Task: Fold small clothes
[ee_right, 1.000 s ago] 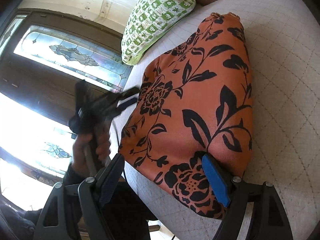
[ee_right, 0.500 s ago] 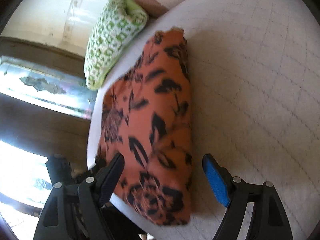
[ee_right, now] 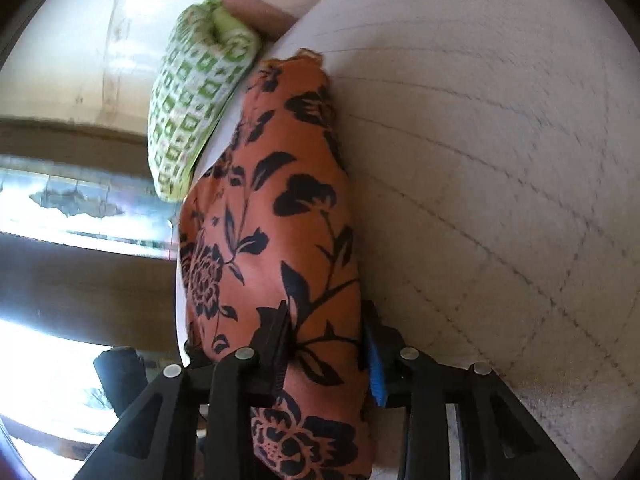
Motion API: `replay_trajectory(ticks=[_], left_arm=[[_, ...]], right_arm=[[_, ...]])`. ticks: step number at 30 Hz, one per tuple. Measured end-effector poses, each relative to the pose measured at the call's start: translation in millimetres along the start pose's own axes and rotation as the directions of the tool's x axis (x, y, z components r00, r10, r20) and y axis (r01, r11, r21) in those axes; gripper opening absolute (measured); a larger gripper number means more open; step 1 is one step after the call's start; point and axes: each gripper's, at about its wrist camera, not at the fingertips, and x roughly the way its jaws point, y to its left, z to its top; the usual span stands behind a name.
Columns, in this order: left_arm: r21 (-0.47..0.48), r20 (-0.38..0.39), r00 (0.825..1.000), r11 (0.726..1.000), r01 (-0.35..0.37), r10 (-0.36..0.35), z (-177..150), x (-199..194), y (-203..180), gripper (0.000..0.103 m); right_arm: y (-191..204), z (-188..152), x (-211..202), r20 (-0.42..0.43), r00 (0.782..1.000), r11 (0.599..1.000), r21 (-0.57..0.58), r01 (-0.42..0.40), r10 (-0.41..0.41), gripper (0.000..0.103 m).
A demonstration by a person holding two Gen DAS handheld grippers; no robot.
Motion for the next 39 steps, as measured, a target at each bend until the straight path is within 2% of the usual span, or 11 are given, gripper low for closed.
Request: replay_trajectory(ticks=[6, 10, 12, 16, 19, 21, 22, 32, 34, 37, 39], left_arm=[[0.007, 0.011, 1.0, 1.0, -0.011, 0.011, -2, -7, 0, 0.032], [-0.043, -0.042, 0.999, 0.999, 0.015, -0.017, -4, 15, 8, 0.032], [-0.049, -0.037, 0.999, 0.999, 0.018, -0.02, -3, 6, 7, 0.031], [-0.031, -0.041, 0.999, 0.999, 0.022, -0.023, -11, 5, 15, 0.032], [-0.059, -0.04, 0.998, 0.997, 0.04, -0.042, -8, -1, 17, 0.034], [-0.038, 0.006, 1.0, 0.999, 0.011, -0.011, -6, -16, 14, 0.043], [-0.028, 0.046, 0.999, 1.0, -0.003, 0.005, -6, -27, 12, 0.05], [0.089, 0.158, 0.986, 0.993, -0.072, 0.057, 18, -39, -28, 0.051], [0.122, 0.161, 0.983, 0.987, -0.106, 0.086, 26, -22, -40, 0.051], [0.158, 0.119, 0.98, 0.972, -0.177, 0.159, 31, 10, -47, 0.051], [0.178, 0.108, 0.97, 0.956, -0.235, 0.218, 31, 23, -46, 0.052]], right_arm=[[15, 8, -26, 0.074, 0.996, 0.999, -0.023, -0.04, 0.042, 0.079], [18, -4, 9, -0.036, 0.999, 0.996, -0.083, 0.036, -0.039, 0.075], [15, -7, 14, -0.02, 0.998, 0.994, -0.1, 0.054, -0.056, 0.038], [20, -13, -15, 0.066, 0.997, 0.995, -0.092, 0.04, -0.034, 0.034], [-14, -8, 5, -0.016, 0.999, 0.998, 0.05, -0.029, 0.03, 0.049], [-6, -9, -7, 0.005, 0.999, 0.999, 0.04, -0.032, 0.031, 0.078], [0, -11, -15, 0.025, 1.0, 1.0, 0.014, -0.018, 0.017, 0.082], [8, -49, -22, -0.032, 0.994, 0.995, 0.007, -0.1, 0.101, 0.082], [4, -57, -15, -0.042, 0.993, 0.994, 0.039, -0.107, 0.109, 0.079], [3, -63, 2, -0.067, 0.998, 1.0, -0.011, -0.004, 0.004, 0.031], [-4, -68, 3, -0.063, 0.998, 1.0, -0.007, 0.012, -0.013, 0.023]])
